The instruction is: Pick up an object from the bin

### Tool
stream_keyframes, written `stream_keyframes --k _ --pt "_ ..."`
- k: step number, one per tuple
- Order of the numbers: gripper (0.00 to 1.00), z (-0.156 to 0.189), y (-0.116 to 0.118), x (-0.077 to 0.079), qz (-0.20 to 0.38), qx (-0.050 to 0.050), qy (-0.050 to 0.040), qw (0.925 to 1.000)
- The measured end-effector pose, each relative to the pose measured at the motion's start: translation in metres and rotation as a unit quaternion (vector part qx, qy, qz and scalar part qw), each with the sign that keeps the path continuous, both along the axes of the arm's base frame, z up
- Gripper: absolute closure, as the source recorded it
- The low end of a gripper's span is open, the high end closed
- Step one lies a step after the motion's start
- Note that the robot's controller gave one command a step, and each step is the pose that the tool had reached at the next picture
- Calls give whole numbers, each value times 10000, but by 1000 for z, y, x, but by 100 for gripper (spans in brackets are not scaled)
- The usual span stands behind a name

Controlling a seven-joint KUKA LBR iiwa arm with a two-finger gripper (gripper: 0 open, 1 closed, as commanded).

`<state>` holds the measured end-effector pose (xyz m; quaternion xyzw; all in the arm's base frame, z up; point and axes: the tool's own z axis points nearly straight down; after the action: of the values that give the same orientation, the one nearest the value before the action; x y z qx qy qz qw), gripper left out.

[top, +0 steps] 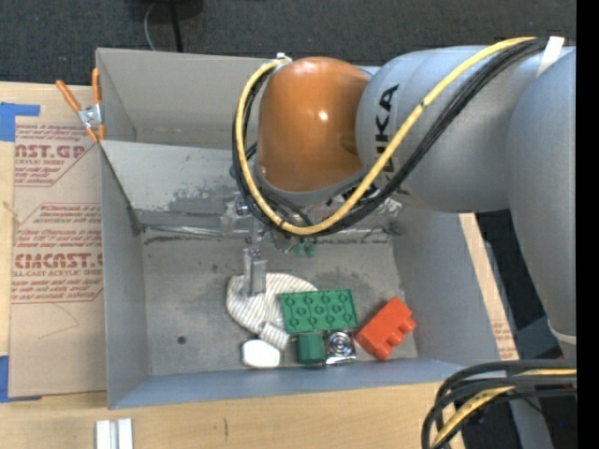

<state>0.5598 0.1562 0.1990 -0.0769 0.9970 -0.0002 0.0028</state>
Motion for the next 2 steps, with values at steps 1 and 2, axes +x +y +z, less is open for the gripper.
stream_keyframes --k 1,2 --pt "0 -40 3 -34 22 63 -3 10000" --pt "0 -88 -44 -37 -680 16 -7 9977"
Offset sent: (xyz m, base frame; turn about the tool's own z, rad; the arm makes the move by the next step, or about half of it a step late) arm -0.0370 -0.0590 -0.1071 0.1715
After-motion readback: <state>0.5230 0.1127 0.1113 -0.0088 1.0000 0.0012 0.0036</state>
